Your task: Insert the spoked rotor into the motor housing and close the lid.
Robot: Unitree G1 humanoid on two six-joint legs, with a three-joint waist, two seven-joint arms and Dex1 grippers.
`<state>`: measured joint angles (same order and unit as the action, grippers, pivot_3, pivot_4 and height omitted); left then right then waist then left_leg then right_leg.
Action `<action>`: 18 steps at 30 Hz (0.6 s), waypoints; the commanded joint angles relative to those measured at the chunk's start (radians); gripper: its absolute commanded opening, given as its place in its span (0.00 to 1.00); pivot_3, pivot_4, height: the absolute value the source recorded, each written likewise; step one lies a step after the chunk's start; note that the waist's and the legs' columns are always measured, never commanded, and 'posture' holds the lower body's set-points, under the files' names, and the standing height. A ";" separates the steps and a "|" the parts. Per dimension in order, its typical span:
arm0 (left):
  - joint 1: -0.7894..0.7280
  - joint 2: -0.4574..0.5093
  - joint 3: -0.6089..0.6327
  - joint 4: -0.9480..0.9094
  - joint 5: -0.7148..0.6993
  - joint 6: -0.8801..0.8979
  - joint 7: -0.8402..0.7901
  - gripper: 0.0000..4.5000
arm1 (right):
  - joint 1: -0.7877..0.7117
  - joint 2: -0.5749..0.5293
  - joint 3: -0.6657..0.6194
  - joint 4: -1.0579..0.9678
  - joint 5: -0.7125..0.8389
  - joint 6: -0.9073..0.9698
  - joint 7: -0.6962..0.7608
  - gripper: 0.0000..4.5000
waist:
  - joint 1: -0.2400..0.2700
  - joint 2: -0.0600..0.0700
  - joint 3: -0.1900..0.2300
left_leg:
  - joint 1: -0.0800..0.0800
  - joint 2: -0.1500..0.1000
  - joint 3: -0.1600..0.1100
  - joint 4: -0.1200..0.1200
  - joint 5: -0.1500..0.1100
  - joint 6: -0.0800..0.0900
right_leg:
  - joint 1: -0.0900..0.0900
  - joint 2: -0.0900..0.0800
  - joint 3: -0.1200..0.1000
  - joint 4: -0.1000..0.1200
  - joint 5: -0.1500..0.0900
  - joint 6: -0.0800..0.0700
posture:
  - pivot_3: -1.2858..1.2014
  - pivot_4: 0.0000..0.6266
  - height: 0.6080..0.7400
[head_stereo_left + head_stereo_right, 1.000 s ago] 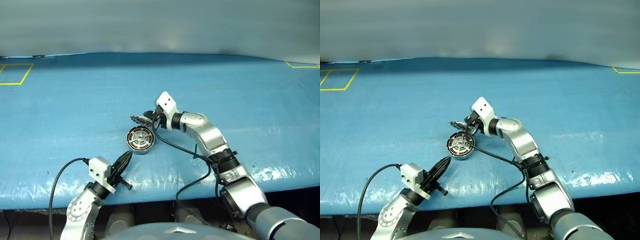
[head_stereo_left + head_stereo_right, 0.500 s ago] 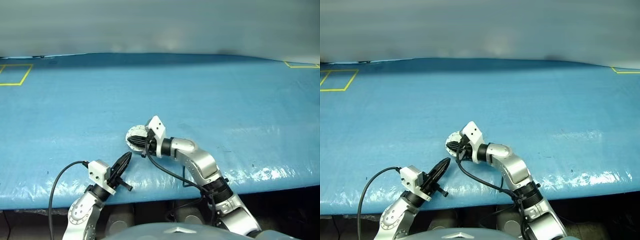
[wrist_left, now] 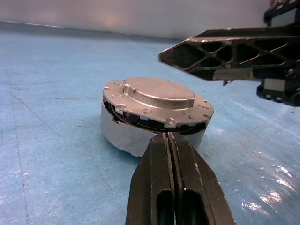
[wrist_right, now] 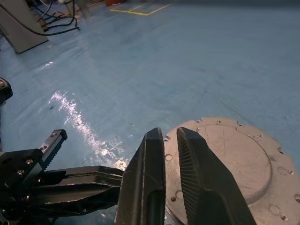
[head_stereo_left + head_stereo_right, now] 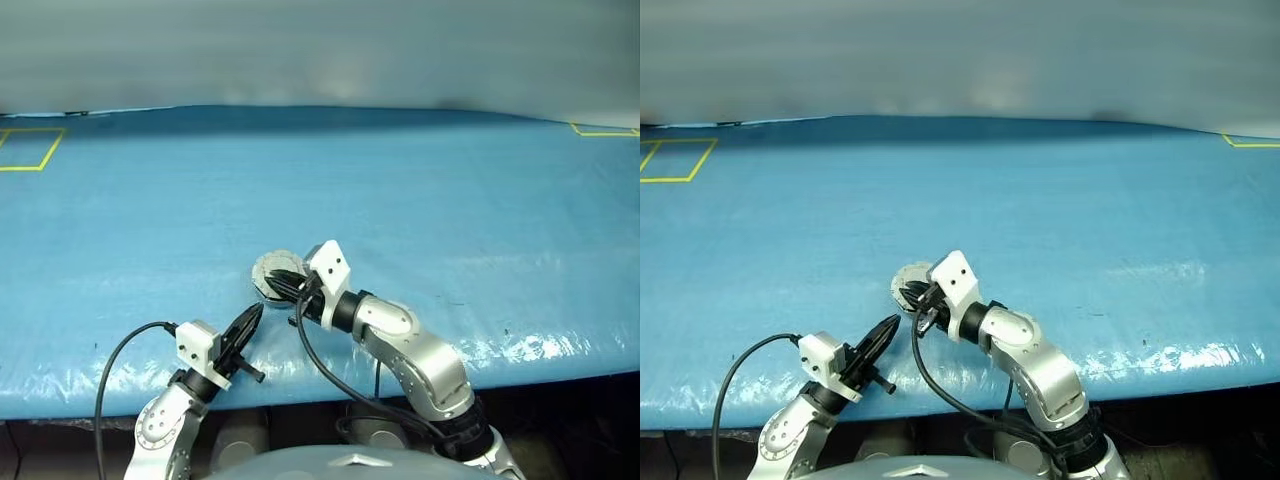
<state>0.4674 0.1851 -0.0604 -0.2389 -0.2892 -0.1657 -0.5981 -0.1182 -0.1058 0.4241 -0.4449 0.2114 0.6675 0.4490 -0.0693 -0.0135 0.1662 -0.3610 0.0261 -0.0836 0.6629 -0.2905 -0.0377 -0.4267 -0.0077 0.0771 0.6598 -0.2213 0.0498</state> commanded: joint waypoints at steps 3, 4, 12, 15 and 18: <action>0.009 0.013 -0.012 -0.044 -0.011 -0.020 -0.007 0.00 | -0.007 0.005 0.037 -0.014 -0.031 0.011 -0.051 0.50 | 0.000 0.000 0.000 | 0.000 0.000 0.000 0.000 0.000 0.000 | 0.000 0.000 0.000 0.000 0.000 0.000 | 0.52 0.24 1.00; 0.010 0.015 -0.014 -0.045 -0.012 -0.019 -0.008 0.00 | -0.019 -0.002 0.047 0.001 -0.044 0.014 -0.054 0.56 | 0.001 0.000 0.000 | 0.000 0.000 0.000 0.000 0.000 0.000 | 0.000 0.000 0.000 0.000 0.000 0.000 | 0.52 0.24 1.00; 0.043 0.028 -0.029 -0.072 -0.023 -0.020 -0.017 0.00 | -0.088 0.004 0.058 0.091 -0.110 -0.021 -0.084 1.00 | 0.001 0.000 0.000 | 0.000 0.000 0.000 -0.001 0.000 0.000 | 0.000 0.000 0.000 0.000 0.000 -0.001 | 0.52 0.24 1.00; 0.042 0.027 -0.030 -0.074 -0.025 -0.015 -0.014 0.00 | -0.092 0.015 0.044 0.114 -0.110 -0.029 -0.092 1.00 | 0.001 0.000 0.000 | 0.000 0.000 0.000 -0.001 0.000 0.000 | 0.000 0.000 0.000 0.000 -0.001 -0.001 | 0.52 0.24 1.00; 0.039 0.028 -0.032 -0.074 -0.026 -0.012 -0.014 0.00 | -0.093 0.022 0.036 0.146 -0.116 -0.045 -0.103 1.00 | 0.001 0.000 0.000 | 0.000 0.000 0.000 -0.001 0.000 0.000 | 0.000 0.000 0.000 0.000 -0.001 -0.001 | 0.52 0.24 1.00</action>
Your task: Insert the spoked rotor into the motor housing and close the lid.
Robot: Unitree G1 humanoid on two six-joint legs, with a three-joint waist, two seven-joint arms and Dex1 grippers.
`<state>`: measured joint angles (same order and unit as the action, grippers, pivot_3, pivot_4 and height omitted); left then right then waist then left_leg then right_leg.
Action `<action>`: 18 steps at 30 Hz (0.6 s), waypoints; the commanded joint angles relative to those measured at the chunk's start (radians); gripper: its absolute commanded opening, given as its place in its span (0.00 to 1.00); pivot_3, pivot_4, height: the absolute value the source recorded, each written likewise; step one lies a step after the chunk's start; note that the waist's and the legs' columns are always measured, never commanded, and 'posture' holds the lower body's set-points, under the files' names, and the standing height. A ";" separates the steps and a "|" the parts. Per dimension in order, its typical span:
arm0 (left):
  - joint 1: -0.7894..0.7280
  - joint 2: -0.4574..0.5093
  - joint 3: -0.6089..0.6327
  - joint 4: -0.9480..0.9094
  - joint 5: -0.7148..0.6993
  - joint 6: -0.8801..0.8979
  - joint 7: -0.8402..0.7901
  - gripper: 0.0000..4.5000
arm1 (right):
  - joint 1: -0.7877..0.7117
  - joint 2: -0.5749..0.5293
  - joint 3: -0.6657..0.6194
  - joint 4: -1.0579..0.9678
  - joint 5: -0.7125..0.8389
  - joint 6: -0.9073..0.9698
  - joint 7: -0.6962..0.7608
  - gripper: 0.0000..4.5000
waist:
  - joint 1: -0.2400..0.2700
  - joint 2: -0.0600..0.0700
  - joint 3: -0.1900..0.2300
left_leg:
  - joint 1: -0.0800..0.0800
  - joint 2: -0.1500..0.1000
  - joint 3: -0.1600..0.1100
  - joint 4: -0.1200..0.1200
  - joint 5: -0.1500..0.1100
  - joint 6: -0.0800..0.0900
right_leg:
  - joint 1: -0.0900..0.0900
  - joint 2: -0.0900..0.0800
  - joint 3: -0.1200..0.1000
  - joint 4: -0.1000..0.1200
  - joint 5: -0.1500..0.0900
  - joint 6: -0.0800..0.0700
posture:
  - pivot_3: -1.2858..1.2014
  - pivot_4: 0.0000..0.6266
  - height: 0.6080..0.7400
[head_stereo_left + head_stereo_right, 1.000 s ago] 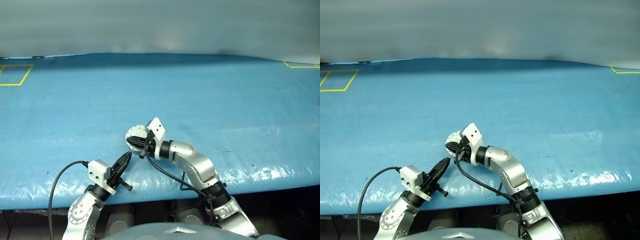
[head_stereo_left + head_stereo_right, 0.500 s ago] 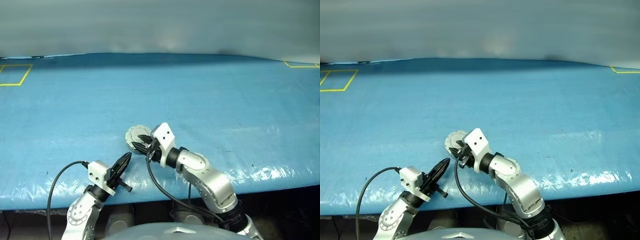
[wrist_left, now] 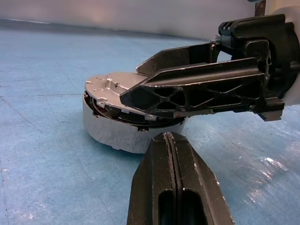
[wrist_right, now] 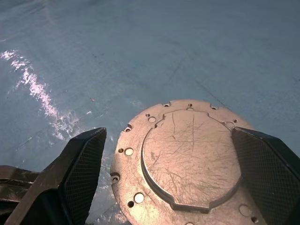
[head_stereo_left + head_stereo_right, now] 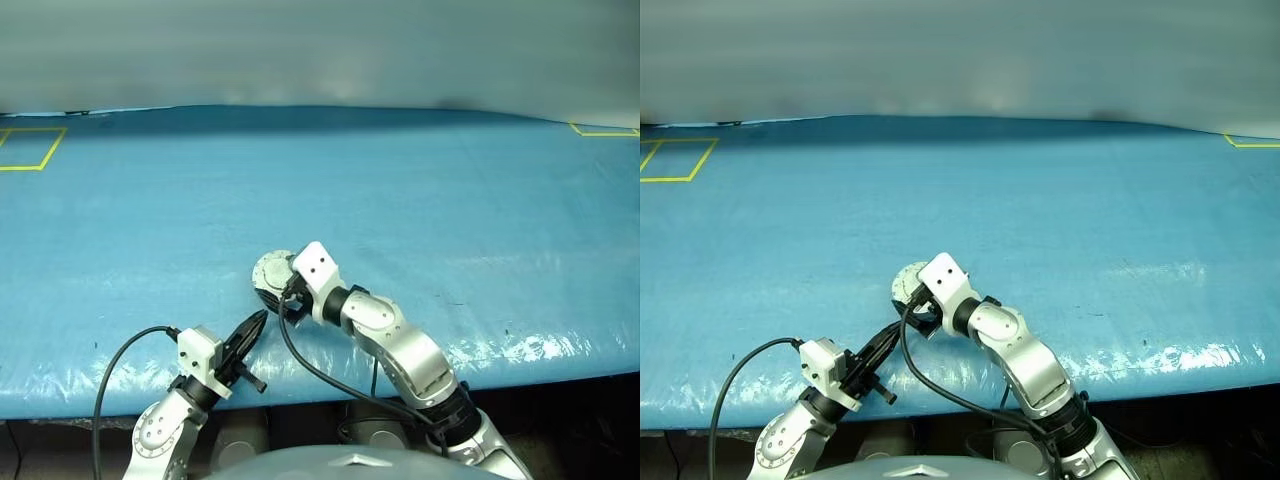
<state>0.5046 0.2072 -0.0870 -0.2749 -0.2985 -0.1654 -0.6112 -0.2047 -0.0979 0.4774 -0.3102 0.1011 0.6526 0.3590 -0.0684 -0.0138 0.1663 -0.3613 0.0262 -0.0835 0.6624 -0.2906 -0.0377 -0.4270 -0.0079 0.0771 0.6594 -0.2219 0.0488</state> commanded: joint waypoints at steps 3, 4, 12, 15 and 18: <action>0.000 0.008 -0.008 -0.039 -0.019 -0.008 -0.003 0.00 | -0.003 0.018 -0.019 0.049 -0.023 -0.058 -0.025 1.00 | 0.000 0.000 0.000 | 0.000 0.000 0.000 0.000 0.000 0.000 | 0.000 0.000 0.000 0.000 0.000 0.000 | 0.52 0.24 1.00; -0.001 0.010 -0.009 -0.039 -0.020 -0.008 -0.004 0.00 | -0.001 0.012 -0.013 0.060 -0.033 -0.066 -0.025 1.00 | 0.000 0.000 0.000 | 0.000 0.000 0.000 0.000 0.000 0.000 | 0.000 0.000 0.000 0.000 0.000 0.000 | 0.52 0.24 1.00; -0.001 0.026 -0.017 -0.040 -0.034 0.001 -0.006 0.00 | 0.016 -0.008 0.020 0.103 -0.082 -0.158 -0.014 0.67 | 0.000 0.000 0.000 | 0.000 0.000 0.000 0.000 0.000 0.000 | 0.000 0.000 0.000 0.000 0.000 0.000 | 0.52 0.24 1.00; -0.001 0.029 -0.017 -0.040 -0.035 0.003 -0.003 0.00 | 0.018 -0.004 0.022 0.106 -0.086 -0.179 -0.013 0.67 | 0.000 0.000 0.000 | 0.000 0.000 0.000 0.000 0.000 0.000 | 0.000 0.000 0.000 0.000 0.000 0.000 | 0.52 0.24 1.00; 0.001 0.032 -0.019 -0.041 -0.037 0.006 -0.001 0.00 | 0.019 -0.001 0.026 0.111 -0.091 -0.182 -0.009 0.67 | -0.001 0.000 0.000 | 0.000 0.000 0.000 0.000 0.000 0.000 | 0.000 0.000 0.000 0.000 0.000 -0.001 | 0.52 0.24 1.00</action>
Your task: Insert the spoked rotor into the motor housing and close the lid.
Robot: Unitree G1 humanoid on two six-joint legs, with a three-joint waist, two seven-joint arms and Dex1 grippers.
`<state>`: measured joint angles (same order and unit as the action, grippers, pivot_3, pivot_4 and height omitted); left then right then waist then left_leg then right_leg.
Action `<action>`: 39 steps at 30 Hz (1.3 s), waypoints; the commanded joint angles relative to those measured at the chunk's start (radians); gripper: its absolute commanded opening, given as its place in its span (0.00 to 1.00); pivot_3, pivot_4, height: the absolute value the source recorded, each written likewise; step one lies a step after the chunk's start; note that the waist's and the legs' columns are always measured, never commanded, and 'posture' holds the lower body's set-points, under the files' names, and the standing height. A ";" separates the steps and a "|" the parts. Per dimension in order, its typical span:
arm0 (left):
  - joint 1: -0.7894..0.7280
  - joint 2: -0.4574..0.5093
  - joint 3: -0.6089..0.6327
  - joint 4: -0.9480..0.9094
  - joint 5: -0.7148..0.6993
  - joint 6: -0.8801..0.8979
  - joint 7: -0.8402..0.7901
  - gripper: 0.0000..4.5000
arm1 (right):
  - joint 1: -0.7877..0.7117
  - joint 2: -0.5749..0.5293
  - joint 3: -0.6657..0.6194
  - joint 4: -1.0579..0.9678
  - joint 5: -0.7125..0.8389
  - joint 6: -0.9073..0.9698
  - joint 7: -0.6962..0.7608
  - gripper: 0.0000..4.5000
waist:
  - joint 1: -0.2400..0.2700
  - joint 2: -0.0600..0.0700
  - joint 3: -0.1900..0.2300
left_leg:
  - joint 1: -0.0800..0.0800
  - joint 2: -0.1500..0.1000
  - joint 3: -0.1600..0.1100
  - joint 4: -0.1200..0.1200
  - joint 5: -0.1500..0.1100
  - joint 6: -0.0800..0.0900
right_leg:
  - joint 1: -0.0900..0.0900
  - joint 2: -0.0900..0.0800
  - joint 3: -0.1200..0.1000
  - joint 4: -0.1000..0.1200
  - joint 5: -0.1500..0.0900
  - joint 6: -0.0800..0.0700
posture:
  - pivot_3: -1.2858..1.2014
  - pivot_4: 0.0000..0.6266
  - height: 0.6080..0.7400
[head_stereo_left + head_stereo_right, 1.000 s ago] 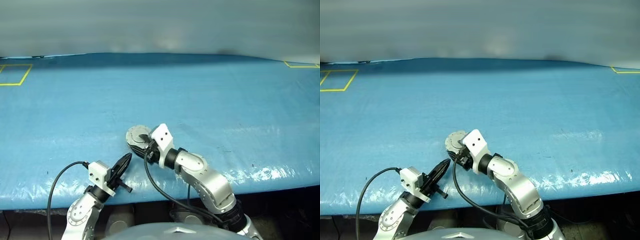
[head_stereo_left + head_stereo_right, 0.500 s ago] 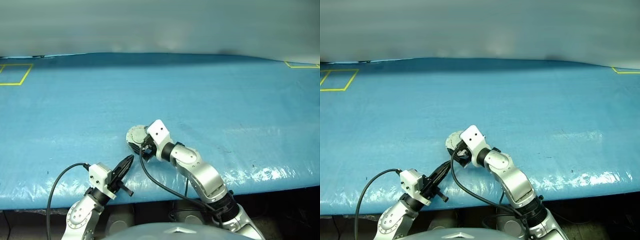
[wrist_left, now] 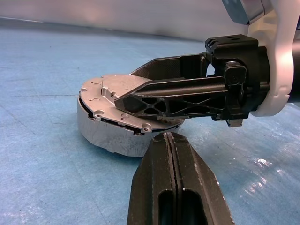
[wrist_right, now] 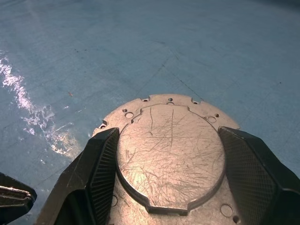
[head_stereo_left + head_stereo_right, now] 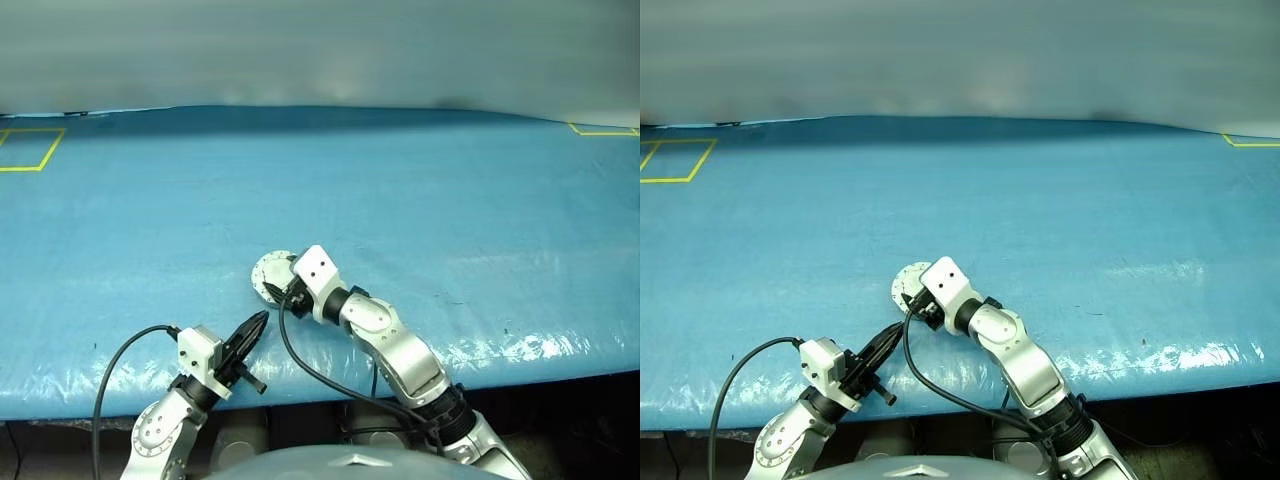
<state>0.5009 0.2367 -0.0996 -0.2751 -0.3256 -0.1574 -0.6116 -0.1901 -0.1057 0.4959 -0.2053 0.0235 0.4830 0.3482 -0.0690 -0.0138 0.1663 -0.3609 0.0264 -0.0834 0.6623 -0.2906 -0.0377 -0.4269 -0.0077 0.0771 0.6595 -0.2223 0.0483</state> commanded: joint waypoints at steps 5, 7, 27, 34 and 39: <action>0.004 0.002 -0.010 -0.038 -0.010 -0.002 0.001 0.00 | 0.004 0.020 0.021 0.008 -0.024 0.014 -0.002 0.67 | 0.000 0.000 0.000 | 0.000 0.000 0.000 0.000 0.000 0.000 | 0.000 0.000 0.000 0.000 0.000 0.000 | 0.52 0.24 1.00; 0.005 -0.003 -0.010 -0.037 -0.017 -0.002 0.004 0.00 | 0.002 0.035 0.020 0.008 -0.029 0.043 -0.015 0.67 | -0.001 0.000 0.000 | 0.000 0.000 0.000 0.000 0.000 0.000 | 0.000 0.000 0.000 0.000 0.000 0.000 | 0.52 0.24 1.00; -0.014 0.022 -0.024 0.056 0.140 -0.020 0.078 0.00 | -0.024 0.024 0.043 0.019 -0.068 0.113 0.012 0.67 | -0.002 0.000 -0.001 | 0.001 0.000 0.000 -0.001 0.000 0.000 | 0.000 0.000 0.000 0.000 0.000 -0.001 | 0.52 0.24 1.00; -0.282 0.165 0.185 -0.082 -0.126 0.345 0.126 0.00 | -0.026 0.025 0.037 0.026 -0.071 0.108 0.009 0.67 | 0.005 -0.003 0.000 | 0.001 0.001 -0.004 -0.001 0.002 0.001 | 0.000 0.001 -0.004 0.004 -0.001 -0.001 | 0.52 0.24 1.00; -0.424 0.233 0.224 -0.112 -0.243 0.572 0.126 0.00 | -0.020 0.023 0.032 0.030 -0.075 0.106 0.005 0.67 | -0.007 0.004 -0.005 | 0.003 0.000 -0.003 -0.002 0.002 -0.001 | 0.003 0.000 -0.003 0.001 0.000 -0.001 | 0.52 0.24 1.00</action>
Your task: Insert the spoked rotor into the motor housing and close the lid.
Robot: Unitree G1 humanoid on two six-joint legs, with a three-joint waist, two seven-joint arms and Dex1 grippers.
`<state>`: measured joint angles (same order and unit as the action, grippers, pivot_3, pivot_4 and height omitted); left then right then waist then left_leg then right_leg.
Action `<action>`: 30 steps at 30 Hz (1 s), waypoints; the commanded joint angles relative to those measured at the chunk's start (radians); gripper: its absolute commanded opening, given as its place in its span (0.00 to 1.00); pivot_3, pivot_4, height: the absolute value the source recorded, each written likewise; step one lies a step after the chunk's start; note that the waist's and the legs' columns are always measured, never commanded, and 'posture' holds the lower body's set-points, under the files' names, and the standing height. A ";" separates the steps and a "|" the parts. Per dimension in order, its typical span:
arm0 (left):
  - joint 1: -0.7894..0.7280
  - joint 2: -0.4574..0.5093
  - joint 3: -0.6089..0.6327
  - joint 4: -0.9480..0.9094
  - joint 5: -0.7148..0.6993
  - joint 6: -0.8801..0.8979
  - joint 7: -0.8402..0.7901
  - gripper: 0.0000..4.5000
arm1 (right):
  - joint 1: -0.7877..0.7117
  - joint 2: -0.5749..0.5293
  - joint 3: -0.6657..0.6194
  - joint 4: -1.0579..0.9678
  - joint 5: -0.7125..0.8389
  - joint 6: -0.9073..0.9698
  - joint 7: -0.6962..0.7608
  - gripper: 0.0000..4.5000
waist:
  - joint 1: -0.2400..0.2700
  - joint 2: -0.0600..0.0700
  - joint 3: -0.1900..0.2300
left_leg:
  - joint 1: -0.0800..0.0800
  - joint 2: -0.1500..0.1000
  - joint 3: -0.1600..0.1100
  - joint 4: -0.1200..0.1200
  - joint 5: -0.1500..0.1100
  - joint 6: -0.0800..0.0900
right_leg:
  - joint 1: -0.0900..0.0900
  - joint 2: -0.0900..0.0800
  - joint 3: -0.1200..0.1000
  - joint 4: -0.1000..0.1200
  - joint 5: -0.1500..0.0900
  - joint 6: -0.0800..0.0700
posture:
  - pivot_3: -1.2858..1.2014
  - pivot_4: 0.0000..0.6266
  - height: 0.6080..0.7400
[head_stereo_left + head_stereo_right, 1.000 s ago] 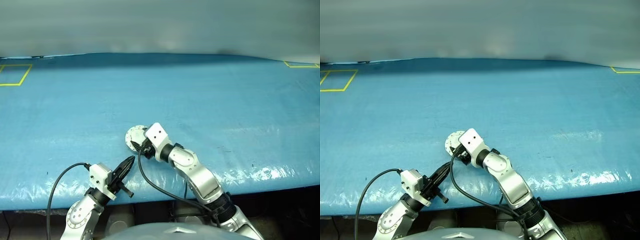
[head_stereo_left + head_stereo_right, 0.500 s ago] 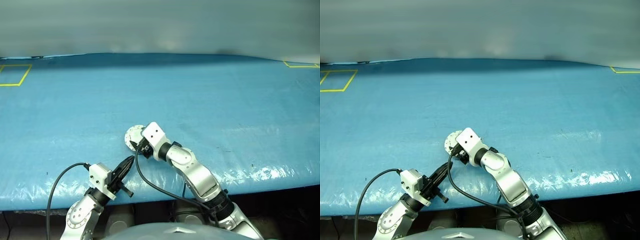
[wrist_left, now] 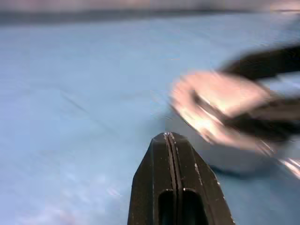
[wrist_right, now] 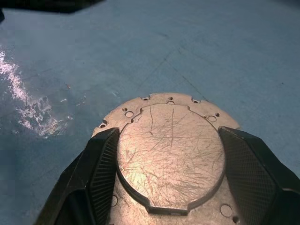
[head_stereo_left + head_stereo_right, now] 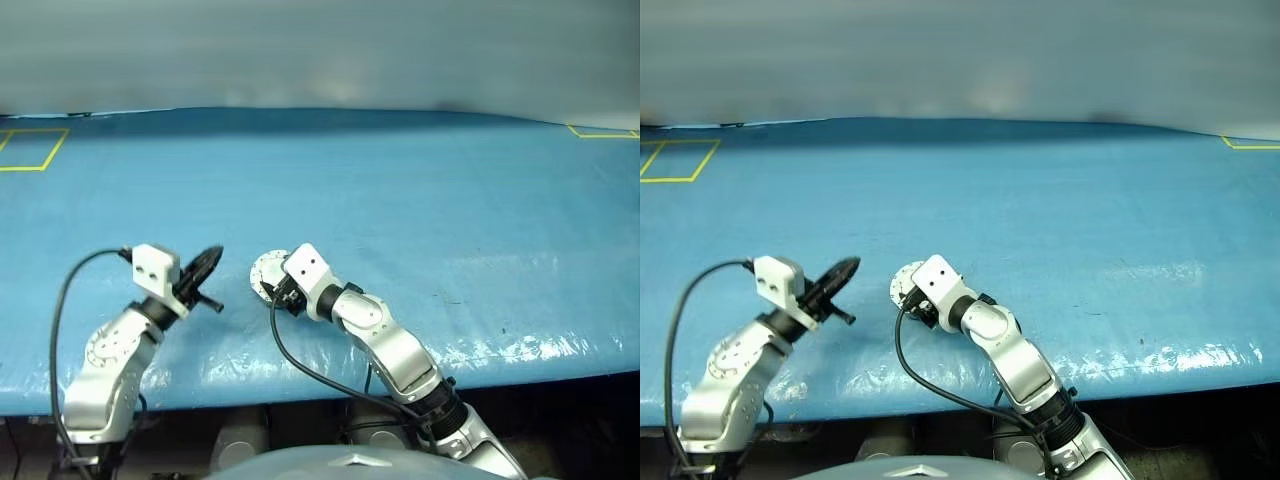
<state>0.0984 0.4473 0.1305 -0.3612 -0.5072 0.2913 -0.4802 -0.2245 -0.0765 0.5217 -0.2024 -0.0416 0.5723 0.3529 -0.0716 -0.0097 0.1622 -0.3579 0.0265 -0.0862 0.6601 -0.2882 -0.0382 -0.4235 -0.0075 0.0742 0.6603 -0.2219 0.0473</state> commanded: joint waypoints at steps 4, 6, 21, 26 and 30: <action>-0.116 0.076 -0.008 -0.008 -0.119 0.291 -0.020 0.00 | 0.012 -0.003 0.001 0.030 -0.012 0.017 -0.002 0.67 | -0.007 -0.003 -0.001 | -0.002 0.000 0.000 -0.001 -0.001 -0.001 | -0.002 0.000 -0.001 -0.001 0.003 0.005 | 0.52 0.24 1.00; -0.164 0.108 -0.021 0.015 -0.150 0.391 -0.039 0.00 | 0.009 -0.001 -0.001 0.032 -0.011 0.017 -0.003 0.67 | -0.005 -0.003 0.000 | -0.002 0.001 -0.002 -0.001 -0.001 -0.001 | -0.002 0.001 -0.001 -0.001 0.002 0.004 | 0.52 0.24 1.00; -0.351 0.172 -0.195 0.218 -0.058 0.549 -0.209 0.00 | 0.006 0.004 -0.007 0.034 -0.013 0.012 -0.012 0.67 | -0.005 -0.004 0.000 | -0.001 0.000 -0.002 -0.001 0.000 -0.001 | -0.002 0.001 -0.001 -0.001 0.002 0.004 | 0.52 0.24 1.00; -0.356 0.163 -0.204 0.225 -0.021 0.546 -0.208 0.00 | 0.011 0.005 -0.007 0.029 -0.011 0.014 -0.013 0.67 | -0.003 -0.004 -0.001 | -0.001 0.000 -0.001 -0.001 0.000 -0.001 | -0.001 0.001 -0.001 -0.001 0.002 0.004 | 0.52 0.24 1.00; -0.359 0.146 -0.174 0.238 -0.012 0.533 -0.193 0.00 | 0.017 0.004 -0.006 0.024 -0.011 0.015 -0.013 0.67 | -0.001 -0.004 -0.001 | -0.001 0.000 -0.002 -0.001 0.000 -0.001 | -0.001 0.001 -0.001 -0.001 0.002 0.004 | 0.52 0.24 1.00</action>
<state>-0.2639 0.5957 -0.0460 -0.1367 -0.5298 0.8179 -0.6787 -0.2225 -0.0685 0.5154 -0.1989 -0.0417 0.5700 0.3476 -0.0724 -0.0136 0.1613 -0.3586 0.0268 -0.0877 0.6587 -0.2885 -0.0396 -0.4247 -0.0069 0.0732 0.6596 -0.2195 0.0515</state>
